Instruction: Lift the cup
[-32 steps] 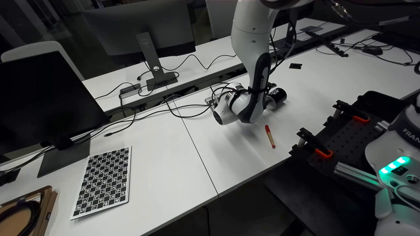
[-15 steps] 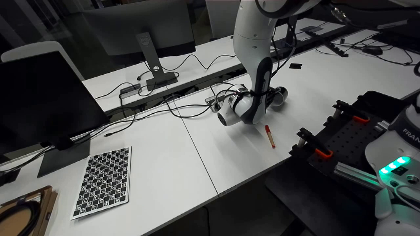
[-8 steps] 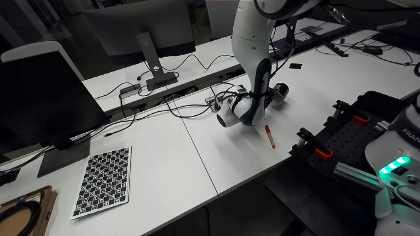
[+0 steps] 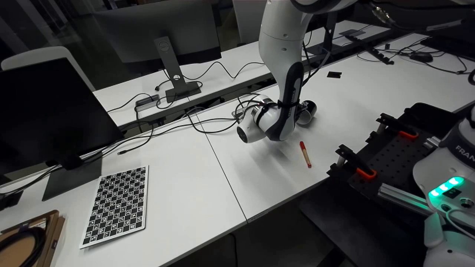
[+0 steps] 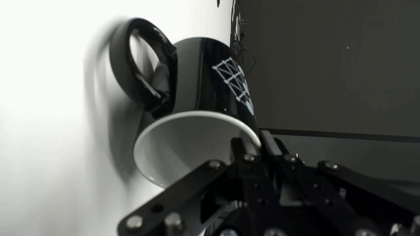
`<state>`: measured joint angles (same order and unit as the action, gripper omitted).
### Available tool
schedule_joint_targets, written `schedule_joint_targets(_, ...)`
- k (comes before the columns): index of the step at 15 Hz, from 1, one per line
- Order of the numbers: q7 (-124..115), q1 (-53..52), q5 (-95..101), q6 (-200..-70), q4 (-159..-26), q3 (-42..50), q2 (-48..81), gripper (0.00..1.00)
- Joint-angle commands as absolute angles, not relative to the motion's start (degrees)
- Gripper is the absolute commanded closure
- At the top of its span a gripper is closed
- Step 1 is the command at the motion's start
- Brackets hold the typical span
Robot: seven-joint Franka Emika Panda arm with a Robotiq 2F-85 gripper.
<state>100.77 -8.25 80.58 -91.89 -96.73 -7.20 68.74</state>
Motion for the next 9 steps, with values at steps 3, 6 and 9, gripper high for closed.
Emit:
schedule_joint_targets(3, 101.65, -7.41, 81.00, -97.30, -101.49, -8.98, 61.93, 0.98)
schedule_joint_targets(6, 101.81, -7.42, 80.49, -99.84, -103.08, -9.81, 59.56, 0.98)
schedule_joint_targets(9, 101.76, -6.20, 80.52, -105.33, -106.11, -11.10, 56.10, 0.98)
